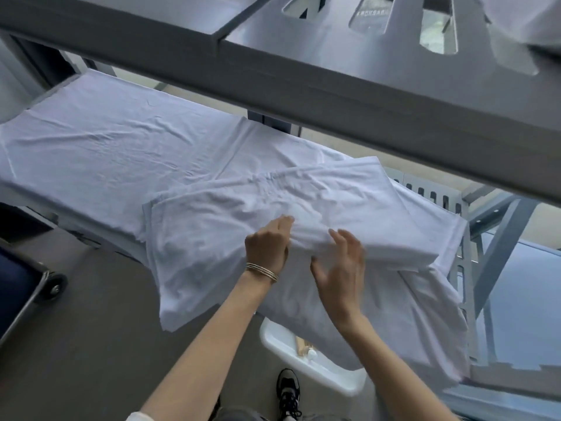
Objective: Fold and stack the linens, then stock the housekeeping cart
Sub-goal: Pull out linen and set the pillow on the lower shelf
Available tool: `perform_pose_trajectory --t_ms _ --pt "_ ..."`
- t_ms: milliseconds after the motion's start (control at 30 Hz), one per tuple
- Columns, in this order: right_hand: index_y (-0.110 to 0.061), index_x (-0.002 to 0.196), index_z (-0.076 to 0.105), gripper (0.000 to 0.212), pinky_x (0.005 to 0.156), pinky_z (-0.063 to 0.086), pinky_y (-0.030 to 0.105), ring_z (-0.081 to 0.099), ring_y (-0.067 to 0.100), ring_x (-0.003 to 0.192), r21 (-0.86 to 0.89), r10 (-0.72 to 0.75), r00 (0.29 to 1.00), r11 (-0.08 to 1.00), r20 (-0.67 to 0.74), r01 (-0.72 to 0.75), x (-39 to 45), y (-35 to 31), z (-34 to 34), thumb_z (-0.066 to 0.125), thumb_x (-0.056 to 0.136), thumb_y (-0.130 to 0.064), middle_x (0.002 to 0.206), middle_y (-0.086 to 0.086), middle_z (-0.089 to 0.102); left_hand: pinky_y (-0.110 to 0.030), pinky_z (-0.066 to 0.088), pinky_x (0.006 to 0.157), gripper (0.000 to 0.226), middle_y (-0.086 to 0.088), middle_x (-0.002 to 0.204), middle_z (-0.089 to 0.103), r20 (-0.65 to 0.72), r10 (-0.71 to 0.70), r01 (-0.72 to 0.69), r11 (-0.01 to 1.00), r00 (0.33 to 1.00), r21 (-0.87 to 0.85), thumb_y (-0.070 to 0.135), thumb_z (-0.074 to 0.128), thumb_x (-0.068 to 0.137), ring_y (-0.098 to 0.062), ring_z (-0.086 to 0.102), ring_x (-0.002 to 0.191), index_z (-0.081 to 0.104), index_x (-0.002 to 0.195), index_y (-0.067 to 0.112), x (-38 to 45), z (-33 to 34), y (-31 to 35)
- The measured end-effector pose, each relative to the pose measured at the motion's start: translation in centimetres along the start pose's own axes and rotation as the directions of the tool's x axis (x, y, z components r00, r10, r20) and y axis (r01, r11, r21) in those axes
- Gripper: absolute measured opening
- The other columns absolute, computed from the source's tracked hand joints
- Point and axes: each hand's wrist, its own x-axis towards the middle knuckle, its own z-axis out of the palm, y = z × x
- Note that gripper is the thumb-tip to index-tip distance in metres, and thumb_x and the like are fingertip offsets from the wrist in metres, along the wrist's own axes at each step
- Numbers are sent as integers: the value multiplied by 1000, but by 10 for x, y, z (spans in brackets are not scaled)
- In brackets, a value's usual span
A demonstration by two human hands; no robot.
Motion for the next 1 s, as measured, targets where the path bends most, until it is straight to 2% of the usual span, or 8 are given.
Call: perform_pose_trajectory --t_ms 67,200,267,333,433,533,733,1000 --pt "-9 126 50 66 105 36 44 38 34 124 -11 53 998 999 -17 -53 -19 -10 -5 79 67 -15 128 18 49 -15 35 33 34 7 71 70 50 34 -35 999 998 24 12 61 57 -14 61 44 74 87 22 -5 3 3" --pt "-19 128 48 85 107 24 56 40 41 129 -366 -153 950 896 274 250 -23 3 22 86 52 -17 126 14 56 -14 31 29 36 6 50 60 219 135 -145 989 966 29 10 87 43 -11 53 33 74 76 17 -29 30 3" --pt "-14 121 57 74 106 31 55 53 38 120 -358 -142 941 899 308 253 -15 5 41 84 52 -12 116 10 64 -15 33 30 43 6 48 59 294 144 -158 987 945 23 10 88 39 -11 54 33 75 80 15 -32 31 1" --pt "-12 105 69 40 100 44 47 66 27 101 -325 -141 962 921 232 214 -8 0 51 66 66 -4 97 3 70 -22 46 44 55 2 70 69 351 146 -163 986 925 19 12 81 55 -17 66 56 68 108 14 -25 24 -7" --pt "-15 92 73 46 86 53 38 70 18 81 -284 -106 978 946 181 155 -7 -4 57 37 65 -7 84 -2 72 -34 45 89 62 -5 128 57 634 347 -286 937 691 -202 31 61 86 -27 56 114 36 140 17 -3 25 -36" --pt "-14 93 74 44 84 54 40 71 19 85 -326 -65 995 941 71 85 -20 0 66 38 70 -5 90 -1 74 -37 29 111 72 -1 152 30 735 473 -417 864 486 -281 55 55 86 -21 34 137 32 145 21 41 22 -78" --pt "-18 108 57 48 88 51 54 59 35 105 -501 77 995 860 -68 -100 -49 -9 79 32 73 2 103 9 69 -39 28 111 81 -16 153 19 764 279 -449 893 582 16 46 58 87 -33 29 137 16 149 15 140 60 -159" --pt "-18 88 73 43 85 52 54 67 32 98 -677 -13 984 728 -177 -112 -57 -18 77 34 90 1 94 7 71 -38 33 103 90 -18 146 35 758 106 74 977 644 -199 35 69 84 -34 39 131 15 147 2 182 81 -156"
